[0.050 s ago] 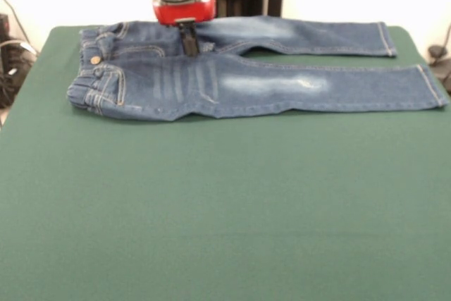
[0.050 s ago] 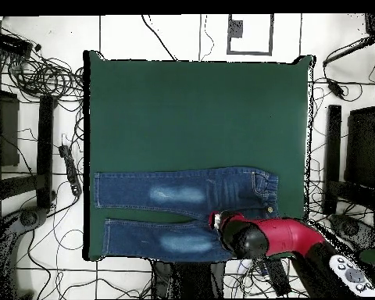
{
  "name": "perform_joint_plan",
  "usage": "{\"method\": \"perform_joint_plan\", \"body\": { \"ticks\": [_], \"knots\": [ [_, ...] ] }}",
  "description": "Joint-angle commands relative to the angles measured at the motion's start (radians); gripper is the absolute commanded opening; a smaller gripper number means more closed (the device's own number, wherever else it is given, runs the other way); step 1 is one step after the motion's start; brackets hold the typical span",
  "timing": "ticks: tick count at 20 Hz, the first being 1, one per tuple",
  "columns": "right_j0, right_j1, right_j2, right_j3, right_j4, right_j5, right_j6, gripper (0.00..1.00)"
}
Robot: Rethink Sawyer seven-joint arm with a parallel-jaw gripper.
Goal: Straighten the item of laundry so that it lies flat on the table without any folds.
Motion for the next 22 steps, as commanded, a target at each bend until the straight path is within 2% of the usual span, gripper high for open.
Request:
{"method": "perform_joint_plan", "body": {
  "ticks": [1,7,11,13,17,22],
  "knots": [
    [0.01,-0.044,0.092,-0.033,0.067,0.106,-0.048,0.0],
    [0.038,-0.023,0.052,-0.022,0.034,0.048,0.001,0.0],
    [0.16,0.071,-0.046,-0.077,-0.019,-0.083,0.118,0.0],
    [0.191,0.088,-0.066,-0.113,-0.034,-0.09,0.113,0.0],
    [0.165,0.158,-0.039,-0.186,-0.012,-0.029,0.027,0.0],
    [0.122,0.206,-0.014,-0.248,-0.007,0.019,-0.046,0.0]
  ]
}}
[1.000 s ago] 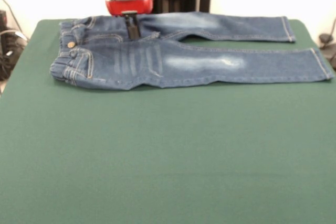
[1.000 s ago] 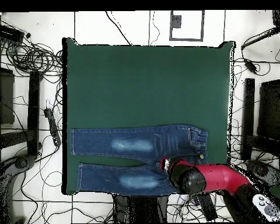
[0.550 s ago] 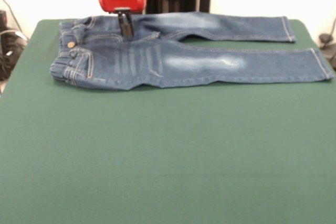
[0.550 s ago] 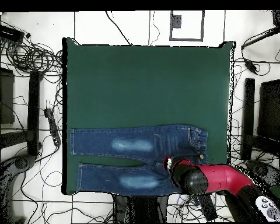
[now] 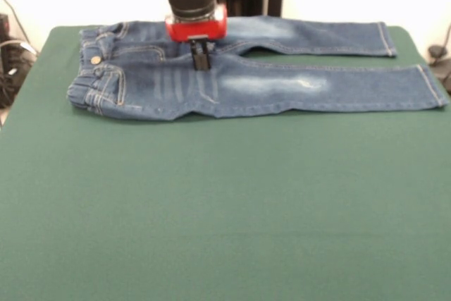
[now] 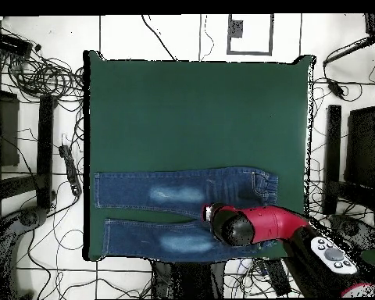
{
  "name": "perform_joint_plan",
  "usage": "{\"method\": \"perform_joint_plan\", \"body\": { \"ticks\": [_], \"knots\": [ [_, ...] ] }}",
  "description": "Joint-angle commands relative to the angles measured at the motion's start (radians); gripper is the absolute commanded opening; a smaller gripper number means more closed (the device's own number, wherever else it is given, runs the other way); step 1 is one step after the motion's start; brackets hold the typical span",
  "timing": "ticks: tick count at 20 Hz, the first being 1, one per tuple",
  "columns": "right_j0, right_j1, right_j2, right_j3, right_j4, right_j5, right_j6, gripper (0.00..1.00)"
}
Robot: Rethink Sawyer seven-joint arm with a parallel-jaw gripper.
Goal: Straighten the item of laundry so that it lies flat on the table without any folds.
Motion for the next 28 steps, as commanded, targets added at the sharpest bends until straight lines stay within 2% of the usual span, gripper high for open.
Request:
{"method": "perform_joint_plan", "body": {
  "ticks": [1,8,16,18,22,28],
  "knots": [
    [-0.011,0.101,0.047,-0.155,-0.019,0.041,-0.059,0.0],
    [-0.074,-0.018,0.076,-0.112,0.013,0.144,-0.124,0.0],
    [-0.09,-0.147,0.06,0.006,-0.003,0.147,-0.1,0.0],
    [-0.091,-0.157,0.058,0.022,-0.008,0.136,-0.089,0.0],
    [-0.077,-0.095,0.036,0.006,-0.047,0.077,-0.048,0.0],
    [-0.045,-0.055,-0.002,-0.007,-0.086,0.009,0.014,0.0]
  ]
}}
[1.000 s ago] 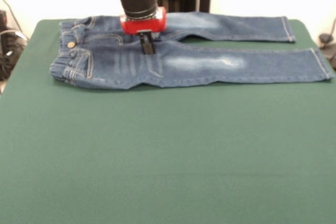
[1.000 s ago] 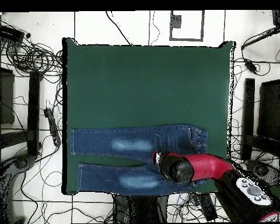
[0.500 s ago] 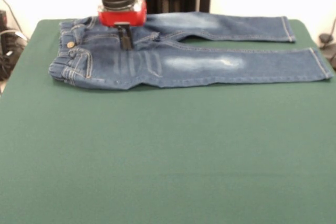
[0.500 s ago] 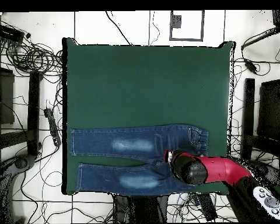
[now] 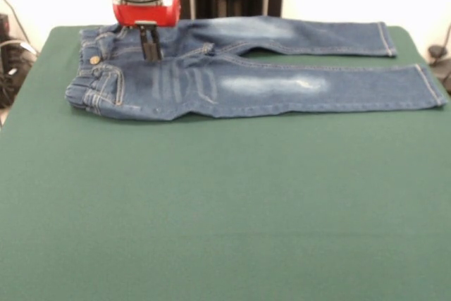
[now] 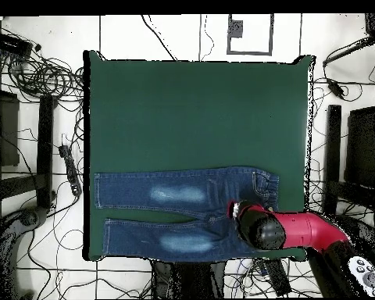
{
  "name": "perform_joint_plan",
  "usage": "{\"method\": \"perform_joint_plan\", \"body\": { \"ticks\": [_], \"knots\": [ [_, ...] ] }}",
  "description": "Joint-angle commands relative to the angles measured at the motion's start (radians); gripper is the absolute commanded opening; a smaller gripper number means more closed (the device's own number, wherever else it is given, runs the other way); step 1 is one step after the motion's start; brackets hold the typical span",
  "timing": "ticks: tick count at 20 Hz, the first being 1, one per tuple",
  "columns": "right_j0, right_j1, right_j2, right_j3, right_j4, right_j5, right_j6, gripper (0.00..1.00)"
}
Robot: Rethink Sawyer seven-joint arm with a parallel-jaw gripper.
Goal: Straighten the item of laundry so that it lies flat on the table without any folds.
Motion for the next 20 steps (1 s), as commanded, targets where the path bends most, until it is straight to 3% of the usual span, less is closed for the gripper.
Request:
{"method": "perform_joint_plan", "body": {
  "ticks": [1,5,8,14,20],
  "knots": [
    [0.079,0.079,-0.033,-0.012,-0.082,-0.053,0.028,0.0],
    [0.124,0.109,-0.061,-0.051,-0.111,-0.06,0.048,0.0],
    [0.102,0.158,-0.043,-0.086,-0.109,-0.061,0.02,0.0],
    [-0.006,0.246,0.058,-0.213,-0.093,0.098,-0.201,0.0],
    [-0.09,0.235,0.144,-0.272,-0.095,0.22,-0.369,0.0]
  ]
}}
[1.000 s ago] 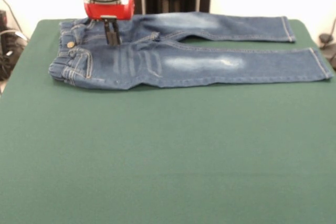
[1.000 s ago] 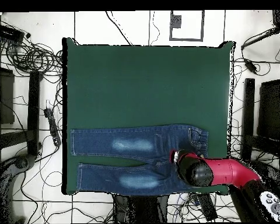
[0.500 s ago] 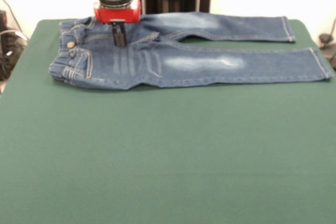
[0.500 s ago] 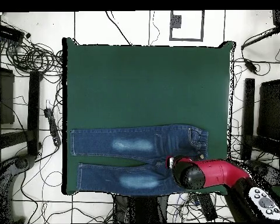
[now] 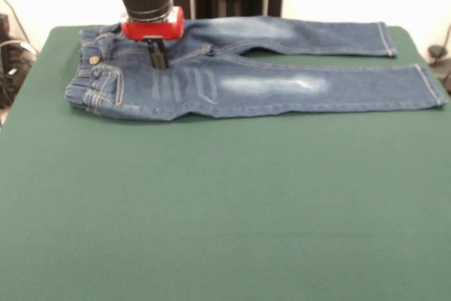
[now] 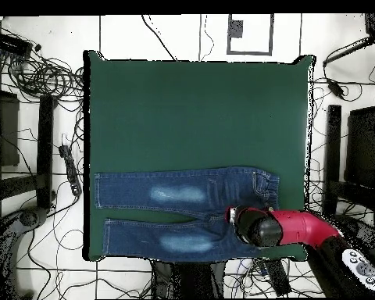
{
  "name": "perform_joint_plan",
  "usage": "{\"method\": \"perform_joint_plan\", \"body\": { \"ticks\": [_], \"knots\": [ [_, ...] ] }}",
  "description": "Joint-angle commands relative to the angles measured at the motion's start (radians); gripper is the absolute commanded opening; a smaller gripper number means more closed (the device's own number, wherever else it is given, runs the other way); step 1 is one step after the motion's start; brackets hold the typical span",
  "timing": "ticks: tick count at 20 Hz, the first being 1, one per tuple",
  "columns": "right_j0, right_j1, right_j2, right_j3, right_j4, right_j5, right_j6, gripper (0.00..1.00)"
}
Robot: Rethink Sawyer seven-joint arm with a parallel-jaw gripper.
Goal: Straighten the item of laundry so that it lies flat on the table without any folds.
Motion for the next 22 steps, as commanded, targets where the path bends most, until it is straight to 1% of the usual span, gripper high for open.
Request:
{"method": "perform_joint_plan", "body": {
  "ticks": [1,6,10,18,22],
  "knots": [
    [-0.062,0.12,0.14,-0.239,-0.045,0.16,-0.399,0.0],
    [-0.124,0.108,0.227,-0.282,-0.06,0.254,-0.509,0.0],
    [-0.145,0.069,0.262,-0.295,-0.068,0.325,-0.543,0.0],
    [-0.176,0.053,0.295,-0.319,-0.067,0.379,-0.606,0.0],
    [-0.187,0.053,0.288,-0.316,-0.058,0.369,-0.616,0.0]
  ]
}}
